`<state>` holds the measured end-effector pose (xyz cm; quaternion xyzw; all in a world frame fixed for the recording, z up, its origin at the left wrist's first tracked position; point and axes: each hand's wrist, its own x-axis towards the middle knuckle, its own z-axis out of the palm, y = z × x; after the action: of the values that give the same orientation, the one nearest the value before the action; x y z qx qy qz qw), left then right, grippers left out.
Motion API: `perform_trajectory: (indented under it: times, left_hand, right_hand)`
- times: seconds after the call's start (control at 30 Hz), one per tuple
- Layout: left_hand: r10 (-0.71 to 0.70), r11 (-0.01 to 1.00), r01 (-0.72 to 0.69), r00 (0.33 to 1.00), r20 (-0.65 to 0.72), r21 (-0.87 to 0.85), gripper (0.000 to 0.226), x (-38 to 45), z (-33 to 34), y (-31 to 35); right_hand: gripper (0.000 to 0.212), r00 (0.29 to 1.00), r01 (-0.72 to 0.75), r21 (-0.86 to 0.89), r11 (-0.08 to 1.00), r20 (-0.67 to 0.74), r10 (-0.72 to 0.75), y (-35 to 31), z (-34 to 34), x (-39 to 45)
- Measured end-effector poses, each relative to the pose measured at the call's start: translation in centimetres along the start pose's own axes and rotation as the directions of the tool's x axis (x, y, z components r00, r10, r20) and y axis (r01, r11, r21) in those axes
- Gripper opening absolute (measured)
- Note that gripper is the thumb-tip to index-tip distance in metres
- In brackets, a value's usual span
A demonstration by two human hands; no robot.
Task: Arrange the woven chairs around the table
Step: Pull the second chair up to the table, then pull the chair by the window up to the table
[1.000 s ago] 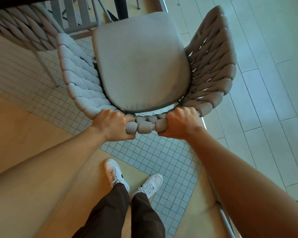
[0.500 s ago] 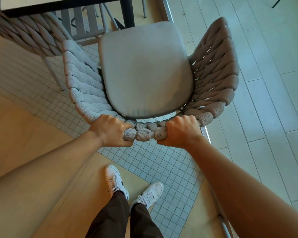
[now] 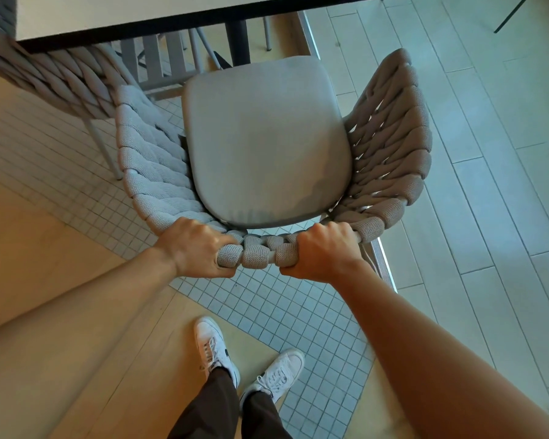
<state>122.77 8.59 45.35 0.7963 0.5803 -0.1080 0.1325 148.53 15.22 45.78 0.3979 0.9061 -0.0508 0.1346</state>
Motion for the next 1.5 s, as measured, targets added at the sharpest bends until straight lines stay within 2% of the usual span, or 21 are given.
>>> perform_trajectory:
  times: [0.27,0.47,0.6,0.7,0.83,1.0,1.27,1.5]
  left_hand:
    - [-0.03,0.999,0.029,0.997,-0.076,-0.022,0.054,-0.2,0.0,0.4]
    - [-0.145,0.988,0.146,0.989,0.009,-0.044,0.048,-0.3,-0.8,2.7]
    - [-0.226,0.971,0.235,0.963,0.149,-0.05,0.053,-0.7,-2.5,3.8]
    - [-0.244,0.966,0.256,0.949,0.199,-0.034,0.063,-1.5,-4.0,5.1]
    - [-0.276,0.947,0.303,0.937,0.213,-0.108,0.068,-3.4,-6.2,6.3]
    - [-0.287,0.939,0.311,0.944,0.164,-0.149,0.069,-6.5,-8.3,6.8]
    - [-0.298,0.922,0.311,0.95,0.089,-0.232,0.058,-12.3,-9.4,3.1]
    - [-0.355,0.911,0.36,0.933,0.061,-0.199,0.072,-18.0,-9.7,-4.1]
  right_hand:
    - [0.051,0.999,0.006,-0.027,1.0,0.034,-0.005,0.2,-0.4,0.2]
    - [0.047,0.993,-0.065,0.005,0.998,0.097,0.064,0.1,-0.6,-1.1]
    - [0.061,0.973,-0.097,0.026,0.995,0.211,0.089,-0.5,-2.1,-1.9]
    - [0.072,0.964,-0.1,0.053,0.994,0.254,0.083,-1.1,-3.6,-3.1]
    - [0.082,0.946,-0.175,0.174,0.969,0.302,0.117,-1.6,-6.2,-4.9]
    - [0.086,0.956,-0.096,0.136,0.986,0.29,0.053,-3.0,-9.1,-6.1]
    - [0.086,0.963,-0.054,0.122,0.991,0.27,0.019,-7.4,-12.6,-4.9]
    - [0.087,0.966,-0.016,0.064,0.998,0.259,-0.001,-15.5,-16.1,-1.4]
